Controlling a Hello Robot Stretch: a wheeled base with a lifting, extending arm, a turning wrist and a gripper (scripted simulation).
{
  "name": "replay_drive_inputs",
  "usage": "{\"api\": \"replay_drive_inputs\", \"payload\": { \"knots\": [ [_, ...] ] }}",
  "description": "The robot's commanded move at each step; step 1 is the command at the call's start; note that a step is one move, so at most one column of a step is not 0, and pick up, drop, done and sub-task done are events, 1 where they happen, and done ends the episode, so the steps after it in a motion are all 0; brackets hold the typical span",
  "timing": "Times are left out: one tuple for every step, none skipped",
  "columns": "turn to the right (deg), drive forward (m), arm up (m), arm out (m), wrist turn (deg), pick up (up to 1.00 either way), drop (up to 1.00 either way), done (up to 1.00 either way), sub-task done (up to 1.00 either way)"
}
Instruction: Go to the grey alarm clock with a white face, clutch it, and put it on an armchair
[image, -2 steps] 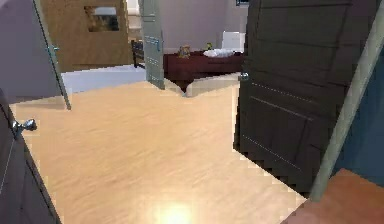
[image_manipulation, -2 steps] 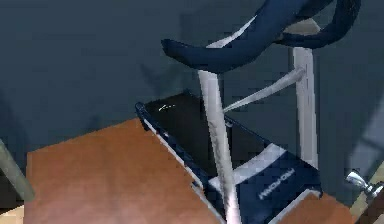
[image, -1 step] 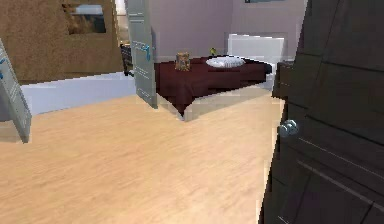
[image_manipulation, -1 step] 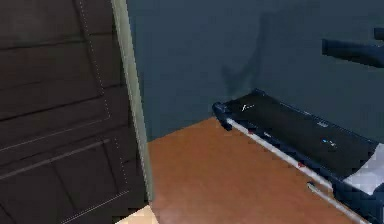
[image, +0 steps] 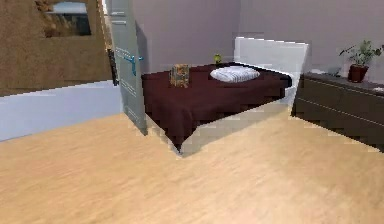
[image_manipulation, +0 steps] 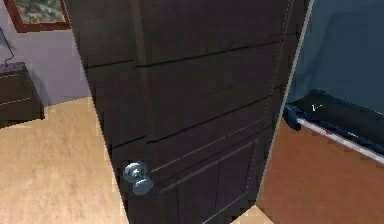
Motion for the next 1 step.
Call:
{"api": "replay_drive_inputs", "payload": {
  "knots": [
    [6.0, 0.0, 0.0, 0.0, 0.0, 0.0, 0.0, 0.0, 0.0]
  ]
}}
